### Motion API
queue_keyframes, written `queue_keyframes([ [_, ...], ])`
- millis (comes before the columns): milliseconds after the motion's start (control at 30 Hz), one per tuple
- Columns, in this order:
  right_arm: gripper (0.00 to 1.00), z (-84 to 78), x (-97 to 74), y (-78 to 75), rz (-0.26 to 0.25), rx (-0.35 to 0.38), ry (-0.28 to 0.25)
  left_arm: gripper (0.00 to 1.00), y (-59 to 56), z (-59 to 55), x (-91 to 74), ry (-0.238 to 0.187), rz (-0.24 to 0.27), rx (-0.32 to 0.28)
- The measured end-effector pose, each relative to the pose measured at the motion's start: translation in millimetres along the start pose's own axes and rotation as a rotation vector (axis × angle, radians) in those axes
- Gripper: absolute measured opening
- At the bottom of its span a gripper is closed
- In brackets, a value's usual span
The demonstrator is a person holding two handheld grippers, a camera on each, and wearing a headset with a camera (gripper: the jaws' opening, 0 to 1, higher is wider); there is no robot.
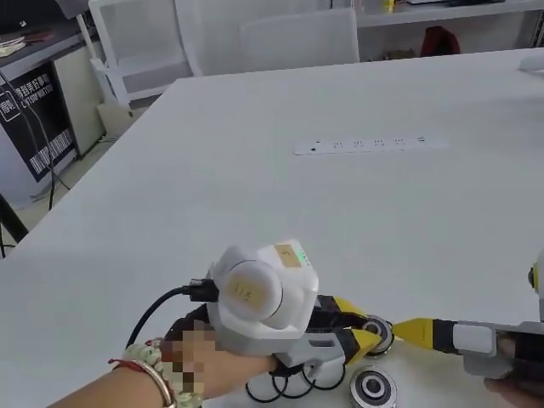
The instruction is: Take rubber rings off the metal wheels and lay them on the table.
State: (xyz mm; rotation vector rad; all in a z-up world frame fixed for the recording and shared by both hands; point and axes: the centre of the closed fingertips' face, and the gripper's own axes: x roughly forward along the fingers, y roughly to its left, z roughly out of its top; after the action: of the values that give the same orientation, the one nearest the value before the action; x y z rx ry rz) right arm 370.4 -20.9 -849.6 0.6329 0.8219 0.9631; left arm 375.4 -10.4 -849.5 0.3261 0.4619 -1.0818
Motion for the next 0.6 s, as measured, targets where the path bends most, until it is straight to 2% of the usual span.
queue_keyframes([
  [100,0.0,0.4,-0.1,0.0,0.002,0.0,0.0,0.13,-0.4,0.0,0.0,0.002,0.001,0.004],
  [167,0.0,1.5,0.9,5.3,0.024,0.005,-0.004,0.13,-0.5,0.0,0.0,0.004,0.0,0.007],
  [200,0.0,2.6,2.0,6.3,0.016,-0.022,-0.004,0.13,-0.4,0.0,-0.3,0.005,0.001,0.008],
  [600,0.0,0.5,3.4,10.4,0.021,-0.042,0.022,0.13,-0.7,0.3,-0.5,0.004,0.002,0.013],
])
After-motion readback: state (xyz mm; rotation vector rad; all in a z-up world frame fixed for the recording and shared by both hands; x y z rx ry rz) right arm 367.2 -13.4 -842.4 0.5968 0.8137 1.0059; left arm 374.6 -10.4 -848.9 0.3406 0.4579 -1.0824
